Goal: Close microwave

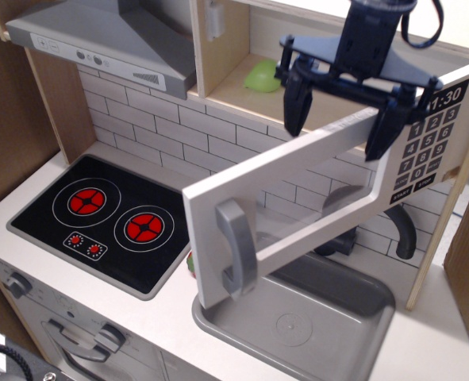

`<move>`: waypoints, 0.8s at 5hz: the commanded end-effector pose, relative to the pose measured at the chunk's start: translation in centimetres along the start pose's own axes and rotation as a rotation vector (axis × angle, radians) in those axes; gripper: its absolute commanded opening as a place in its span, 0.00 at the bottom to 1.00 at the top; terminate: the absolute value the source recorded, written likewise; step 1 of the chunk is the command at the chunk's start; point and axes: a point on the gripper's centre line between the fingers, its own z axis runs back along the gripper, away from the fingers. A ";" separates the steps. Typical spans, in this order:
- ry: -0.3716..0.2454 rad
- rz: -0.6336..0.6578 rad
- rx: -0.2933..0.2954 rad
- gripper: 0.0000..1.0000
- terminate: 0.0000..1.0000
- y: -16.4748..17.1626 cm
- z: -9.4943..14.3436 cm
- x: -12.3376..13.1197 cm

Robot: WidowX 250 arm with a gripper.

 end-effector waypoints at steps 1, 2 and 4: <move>-0.054 0.037 -0.009 1.00 0.00 1.2 4.4 1.0; -0.059 0.008 -0.035 1.00 0.00 0.5 5.1 -0.3; -0.146 -0.029 -0.219 1.00 0.00 -3.4 5.8 -6.3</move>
